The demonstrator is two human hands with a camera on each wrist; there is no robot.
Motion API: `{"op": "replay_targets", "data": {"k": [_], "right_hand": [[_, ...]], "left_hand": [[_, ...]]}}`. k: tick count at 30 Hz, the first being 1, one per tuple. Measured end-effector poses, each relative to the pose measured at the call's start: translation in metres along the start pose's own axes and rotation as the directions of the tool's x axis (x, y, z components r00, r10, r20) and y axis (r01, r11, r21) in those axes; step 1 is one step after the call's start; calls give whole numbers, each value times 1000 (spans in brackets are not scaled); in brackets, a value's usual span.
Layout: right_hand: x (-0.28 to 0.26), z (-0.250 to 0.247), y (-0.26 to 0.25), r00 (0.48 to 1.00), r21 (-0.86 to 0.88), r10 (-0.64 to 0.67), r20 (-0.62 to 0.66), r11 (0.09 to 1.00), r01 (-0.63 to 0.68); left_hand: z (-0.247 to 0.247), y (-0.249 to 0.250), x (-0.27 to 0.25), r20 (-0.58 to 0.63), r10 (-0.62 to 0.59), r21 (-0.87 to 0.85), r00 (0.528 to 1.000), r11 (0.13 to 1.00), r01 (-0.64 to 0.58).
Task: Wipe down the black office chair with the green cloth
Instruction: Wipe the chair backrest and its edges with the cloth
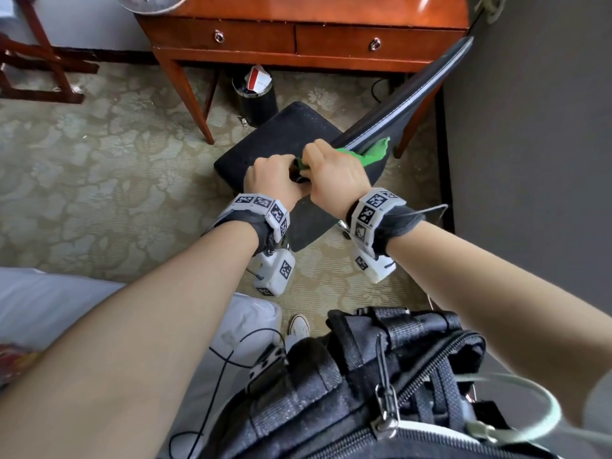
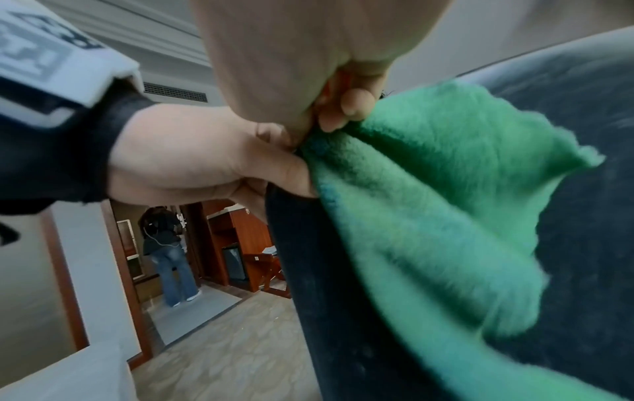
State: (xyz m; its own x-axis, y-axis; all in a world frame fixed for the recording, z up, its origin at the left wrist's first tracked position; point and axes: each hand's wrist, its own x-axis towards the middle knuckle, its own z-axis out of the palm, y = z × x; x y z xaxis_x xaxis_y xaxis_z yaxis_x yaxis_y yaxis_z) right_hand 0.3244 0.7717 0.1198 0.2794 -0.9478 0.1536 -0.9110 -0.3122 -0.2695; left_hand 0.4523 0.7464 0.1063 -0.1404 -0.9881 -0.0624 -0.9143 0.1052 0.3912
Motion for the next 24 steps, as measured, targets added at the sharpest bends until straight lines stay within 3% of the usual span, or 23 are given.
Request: {"op": "replay_targets", "data": {"k": [2, 8, 12, 15, 19, 24], "right_hand": [[2, -2, 3, 1000, -28, 3, -10, 1000, -4], [6, -19, 44, 975, -20, 202, -92, 979, -204], [9, -19, 58, 964, -16, 238, -121, 970, -242], [3, -12, 48, 966, 22, 221, -136, 975, -220], [-4, 1, 26, 988, 53, 106, -113, 994, -100], [-9, -2, 26, 996, -16, 37, -81, 999, -39]], "left_hand": [[-1, 0, 2, 10, 6, 2, 1000, 1000, -6], [7, 1, 7, 12, -9, -71, 1000, 997, 10], [8, 8, 10, 19, -14, -80, 1000, 997, 16], [10, 14, 10, 28, -4, -59, 1000, 998, 5], [11, 20, 10, 37, 11, -5, 999, 1000, -11], [8, 21, 8, 55, 31, 3, 998, 1000, -31]]}}
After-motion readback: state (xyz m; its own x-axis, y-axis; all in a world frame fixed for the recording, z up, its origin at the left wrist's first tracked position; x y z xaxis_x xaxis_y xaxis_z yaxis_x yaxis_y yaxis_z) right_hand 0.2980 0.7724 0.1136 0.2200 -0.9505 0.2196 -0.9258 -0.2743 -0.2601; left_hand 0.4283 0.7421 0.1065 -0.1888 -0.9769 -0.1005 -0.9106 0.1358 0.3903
